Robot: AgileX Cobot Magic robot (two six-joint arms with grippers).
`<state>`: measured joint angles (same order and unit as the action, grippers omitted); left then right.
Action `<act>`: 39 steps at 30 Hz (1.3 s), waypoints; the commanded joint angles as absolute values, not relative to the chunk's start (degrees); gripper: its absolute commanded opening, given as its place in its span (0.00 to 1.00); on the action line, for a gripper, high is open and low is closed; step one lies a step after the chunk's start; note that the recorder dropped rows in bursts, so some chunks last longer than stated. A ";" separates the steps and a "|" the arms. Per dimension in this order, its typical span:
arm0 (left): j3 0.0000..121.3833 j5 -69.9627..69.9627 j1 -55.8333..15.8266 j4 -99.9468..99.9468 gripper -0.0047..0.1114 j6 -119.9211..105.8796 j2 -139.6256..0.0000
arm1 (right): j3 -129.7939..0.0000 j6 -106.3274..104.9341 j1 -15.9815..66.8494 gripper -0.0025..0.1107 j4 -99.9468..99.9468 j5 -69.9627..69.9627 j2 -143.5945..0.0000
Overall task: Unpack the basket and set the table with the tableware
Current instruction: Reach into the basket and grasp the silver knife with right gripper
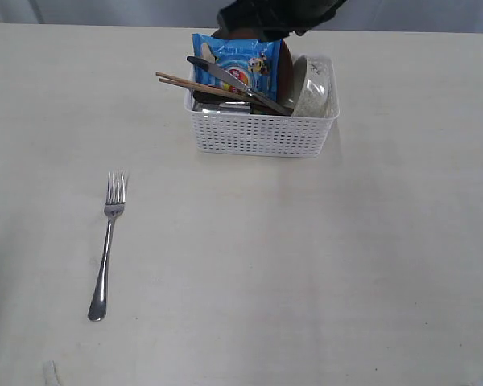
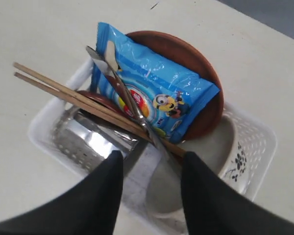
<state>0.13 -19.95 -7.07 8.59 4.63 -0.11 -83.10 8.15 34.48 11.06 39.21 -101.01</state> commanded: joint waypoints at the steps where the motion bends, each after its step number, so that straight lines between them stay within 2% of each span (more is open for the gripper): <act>1: 0.00 -19.92 -7.36 8.77 0.04 4.76 0.00 | -83.20 -6.50 31.59 0.36 6.46 35.29 -105.63; 10: 0.00 -19.92 -7.36 8.77 0.04 4.76 0.00 | -87.78 -6.86 31.49 0.36 5.01 28.96 -115.36; 19: 0.00 -19.92 -7.36 8.77 0.04 4.76 0.00 | -98.98 -8.85 31.49 0.36 1.35 37.41 -124.46; 39: 0.00 -19.92 -7.36 8.77 0.04 4.76 0.00 | -99.52 -13.12 30.14 0.36 -4.66 41.04 -128.88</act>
